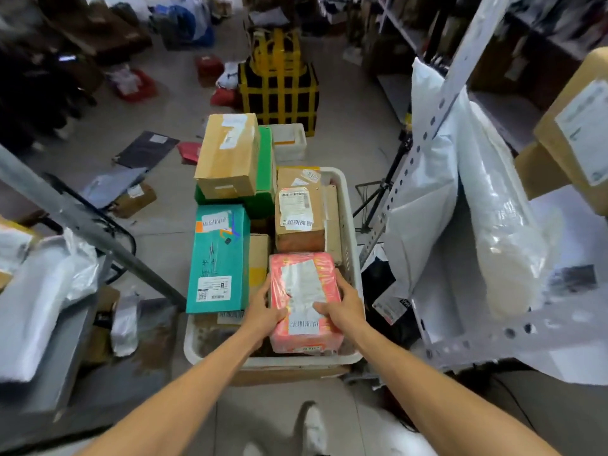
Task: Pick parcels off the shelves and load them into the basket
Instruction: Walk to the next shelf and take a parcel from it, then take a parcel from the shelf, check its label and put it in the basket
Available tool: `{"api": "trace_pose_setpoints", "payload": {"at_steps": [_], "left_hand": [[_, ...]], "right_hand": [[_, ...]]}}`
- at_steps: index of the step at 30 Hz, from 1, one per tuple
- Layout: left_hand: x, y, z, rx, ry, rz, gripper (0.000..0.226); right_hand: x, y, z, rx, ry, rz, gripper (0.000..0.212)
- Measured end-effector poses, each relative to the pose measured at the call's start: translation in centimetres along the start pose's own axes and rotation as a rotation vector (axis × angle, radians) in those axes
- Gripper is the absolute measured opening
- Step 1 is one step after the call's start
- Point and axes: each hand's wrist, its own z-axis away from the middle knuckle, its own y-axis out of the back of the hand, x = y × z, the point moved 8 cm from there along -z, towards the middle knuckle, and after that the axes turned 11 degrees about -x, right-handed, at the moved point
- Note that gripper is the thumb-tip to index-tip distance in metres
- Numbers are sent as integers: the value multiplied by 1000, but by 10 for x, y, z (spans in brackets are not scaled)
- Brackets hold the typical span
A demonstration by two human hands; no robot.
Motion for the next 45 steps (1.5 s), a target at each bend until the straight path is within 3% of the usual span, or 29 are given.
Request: {"api": "trace_pose_setpoints", "payload": {"at_steps": [10,19,23,27,30,35,41,45], "left_hand": [[-3,1,2,66,27,-255,71],[-12,-1,12,-7,-16,-244,86],[-3,-1,16,-54,-93,-309,79],[9,8,15,-12,-66,-372,70],[25,17,13,18,-51,-515,62],[73,24,15,-13,-118,-816,46],[130,30,37,-17,-180,-1163,36],[163,36,62,22,-230,-1246,36]], "right_hand": [[14,-7,-6,3,-18,-32,82],[21,-11,3,-32,7,15,90],[18,-10,6,-43,22,65,84],[11,-8,9,-65,-10,99,64],[-5,-7,12,-71,-16,156,69],[-51,-10,22,-80,16,404,66],[-111,-31,42,-230,22,1046,68],[-148,-32,56,-189,80,1174,67]]}}
